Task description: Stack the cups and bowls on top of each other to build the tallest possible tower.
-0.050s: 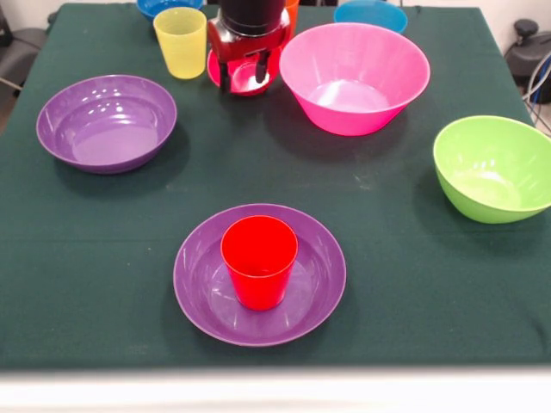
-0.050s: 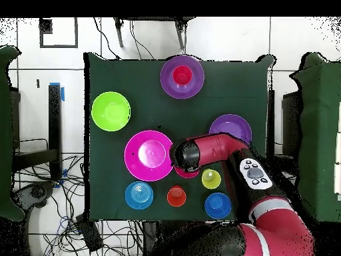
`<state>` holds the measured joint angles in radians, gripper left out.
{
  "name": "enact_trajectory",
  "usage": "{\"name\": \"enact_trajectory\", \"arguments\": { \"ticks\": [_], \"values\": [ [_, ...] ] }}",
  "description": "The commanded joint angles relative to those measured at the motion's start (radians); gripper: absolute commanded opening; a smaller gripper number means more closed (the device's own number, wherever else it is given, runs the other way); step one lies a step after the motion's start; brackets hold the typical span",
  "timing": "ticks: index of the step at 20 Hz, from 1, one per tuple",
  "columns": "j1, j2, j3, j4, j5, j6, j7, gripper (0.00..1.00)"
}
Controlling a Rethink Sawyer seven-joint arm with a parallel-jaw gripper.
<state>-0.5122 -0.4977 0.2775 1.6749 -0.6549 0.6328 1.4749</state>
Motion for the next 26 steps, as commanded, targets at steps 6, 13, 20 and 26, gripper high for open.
{"name": "enact_trajectory", "arguments": {
  "ticks": [6,13,20,26],
  "values": [
    [0.068,0.067,-0.049,-0.100,-0.080,-0.065,0.065,1.00],
    [0.083,0.068,-0.058,-0.104,-0.069,-0.092,0.073,0.00],
    [0.096,0.065,-0.057,-0.099,-0.047,-0.118,0.092,0.00],
    [0.120,-0.013,-0.069,-0.120,-0.016,-0.005,0.065,0.00]
  ]
}}
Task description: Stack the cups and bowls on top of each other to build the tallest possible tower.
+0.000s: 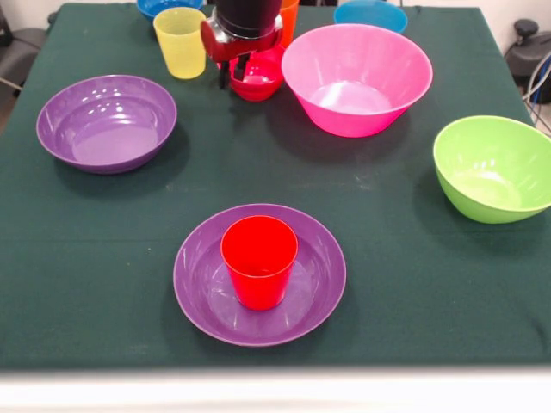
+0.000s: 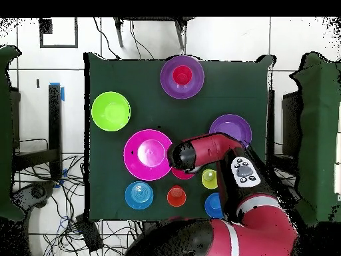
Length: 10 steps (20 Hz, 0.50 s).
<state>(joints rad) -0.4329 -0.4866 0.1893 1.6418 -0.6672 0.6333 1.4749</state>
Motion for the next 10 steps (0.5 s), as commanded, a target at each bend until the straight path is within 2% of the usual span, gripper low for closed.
{"name": "enact_trajectory", "arguments": {
  "ticks": [1,3,6,10],
  "values": [
    [0.056,-0.059,0.018,-0.103,0.007,0.058,0.040,0.00],
    [0.049,-0.094,0.039,-0.170,0.044,0.228,-0.065,0.00],
    [0.042,-0.113,0.054,-0.242,0.063,0.385,-0.152,0.00],
    [0.034,-0.111,0.082,-0.305,0.048,0.461,-0.204,0.00]
  ]
}}
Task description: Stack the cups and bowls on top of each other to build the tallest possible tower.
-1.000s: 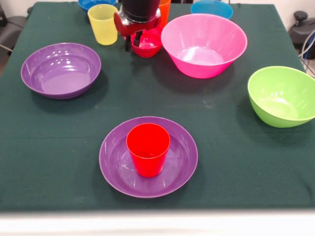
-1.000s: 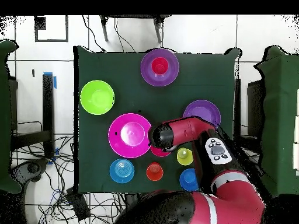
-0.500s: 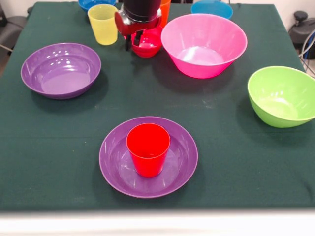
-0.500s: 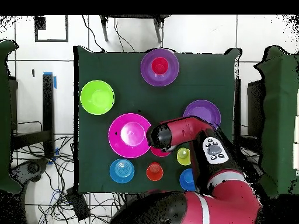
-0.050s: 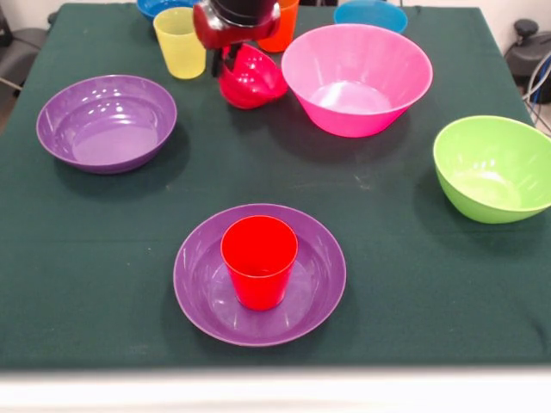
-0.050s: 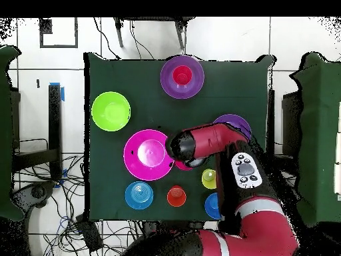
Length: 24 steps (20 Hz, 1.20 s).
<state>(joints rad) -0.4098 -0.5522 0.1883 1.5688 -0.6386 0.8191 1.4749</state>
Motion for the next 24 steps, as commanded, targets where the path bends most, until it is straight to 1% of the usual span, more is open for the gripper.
{"name": "enact_trajectory", "arguments": {
  "ticks": [1,6,11,13,15,21,22,24],
  "values": [
    [0.010,-0.043,0.090,-0.246,0.012,0.283,-0.214,0.00],
    [0.004,-0.042,0.114,-0.289,-0.021,0.339,-0.269,0.00],
    [-0.003,-0.026,0.135,-0.345,-0.027,0.387,-0.316,0.00],
    [-0.011,-0.024,0.143,-0.358,-0.025,0.389,-0.332,0.00],
    [-0.033,-0.016,0.163,-0.354,0.000,0.370,-0.339,0.00],
    [-0.148,0.035,0.294,-0.328,0.160,0.290,-0.315,0.00],
    [-0.160,0.042,0.310,-0.329,0.178,0.277,-0.305,0.00],
    [-0.174,0.054,0.335,-0.348,0.199,0.282,-0.301,0.00]
  ]
}}
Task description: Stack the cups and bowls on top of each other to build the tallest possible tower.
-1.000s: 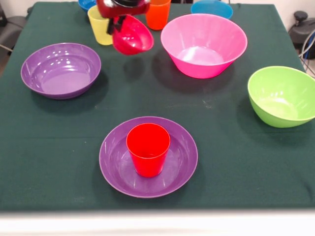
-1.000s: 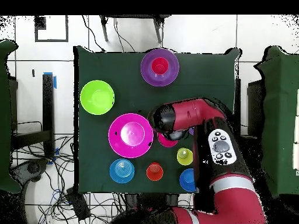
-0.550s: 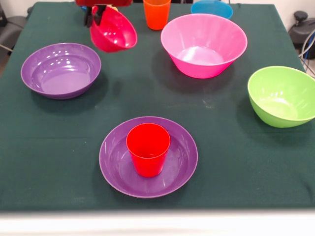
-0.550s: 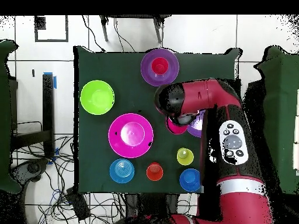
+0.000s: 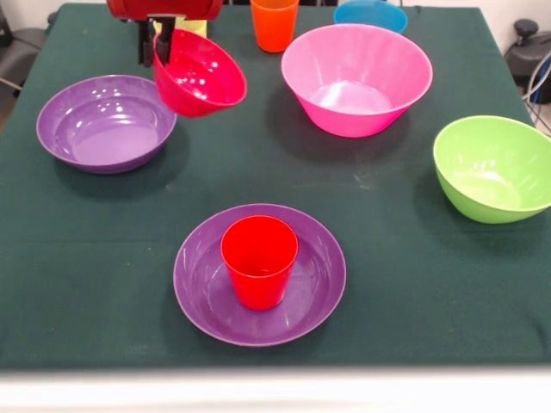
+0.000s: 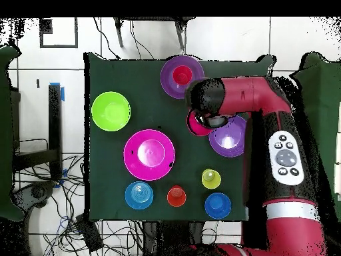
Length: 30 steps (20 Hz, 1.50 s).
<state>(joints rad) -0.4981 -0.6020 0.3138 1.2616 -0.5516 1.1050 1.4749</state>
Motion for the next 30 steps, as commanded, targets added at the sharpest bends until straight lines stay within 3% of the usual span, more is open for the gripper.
{"name": "enact_trajectory", "arguments": {
  "ticks": [1,3,8,19,30],
  "values": [
    [-0.090,0.108,0.218,-0.053,0.119,0.007,-0.299,0.00],
    [-0.100,0.112,0.233,-0.079,0.128,0.043,-0.309,0.00],
    [-0.076,0.210,0.274,-0.292,0.120,0.193,-0.351,0.00],
    [-0.032,0.391,0.388,-0.721,0.031,0.432,-0.483,0.00],
    [-0.025,0.400,0.412,-0.792,0.014,0.550,-0.494,0.00]
  ]
}}
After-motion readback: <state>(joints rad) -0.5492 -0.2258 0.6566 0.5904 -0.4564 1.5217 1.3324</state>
